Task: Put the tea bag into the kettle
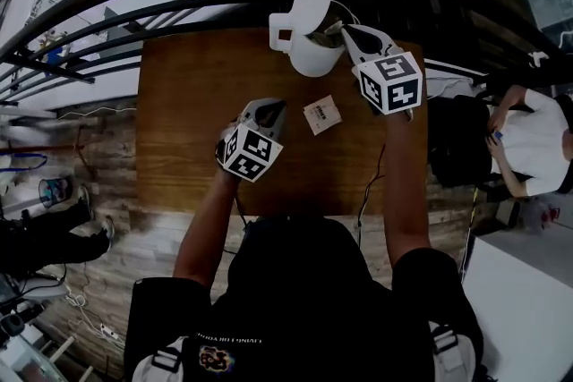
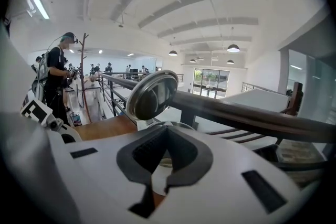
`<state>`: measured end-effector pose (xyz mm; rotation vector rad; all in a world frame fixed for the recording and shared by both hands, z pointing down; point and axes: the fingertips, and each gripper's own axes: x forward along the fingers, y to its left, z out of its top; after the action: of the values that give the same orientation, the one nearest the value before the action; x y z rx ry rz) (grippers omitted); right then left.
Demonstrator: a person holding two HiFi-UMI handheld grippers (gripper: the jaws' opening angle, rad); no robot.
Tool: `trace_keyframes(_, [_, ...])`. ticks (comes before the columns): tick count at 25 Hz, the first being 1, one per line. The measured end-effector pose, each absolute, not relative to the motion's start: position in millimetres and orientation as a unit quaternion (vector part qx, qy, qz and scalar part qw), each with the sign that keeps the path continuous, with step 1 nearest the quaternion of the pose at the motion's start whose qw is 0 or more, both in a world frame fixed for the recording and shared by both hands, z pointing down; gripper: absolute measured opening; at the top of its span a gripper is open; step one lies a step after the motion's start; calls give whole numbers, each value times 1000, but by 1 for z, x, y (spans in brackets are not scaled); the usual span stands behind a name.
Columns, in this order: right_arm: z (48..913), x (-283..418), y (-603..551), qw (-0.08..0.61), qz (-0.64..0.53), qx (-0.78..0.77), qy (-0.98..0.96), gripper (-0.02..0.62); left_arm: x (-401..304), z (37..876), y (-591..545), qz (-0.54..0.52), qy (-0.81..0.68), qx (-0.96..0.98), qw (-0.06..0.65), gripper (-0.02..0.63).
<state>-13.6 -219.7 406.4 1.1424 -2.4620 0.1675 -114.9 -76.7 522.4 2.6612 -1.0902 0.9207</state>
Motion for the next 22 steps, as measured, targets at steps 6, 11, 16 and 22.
trace_keyframes(6, [418,-21,-223,220,61,421,-878,11,-133,502,-96,274,-416,864,76,5])
trace_keyframes(11, [424,-22,-223,232,58,420,-876,12,-142,487,-113,252,-453,850,92,3])
trace_keyframes(16, [427,-21,-224,231,61,428,-871,13,-142,474,-131,222,-479,842,113,3])
trace_keyframes(22, [416,-19,-223,197,65,436,-876,17,-143,459,-149,197,-504,831,129,3])
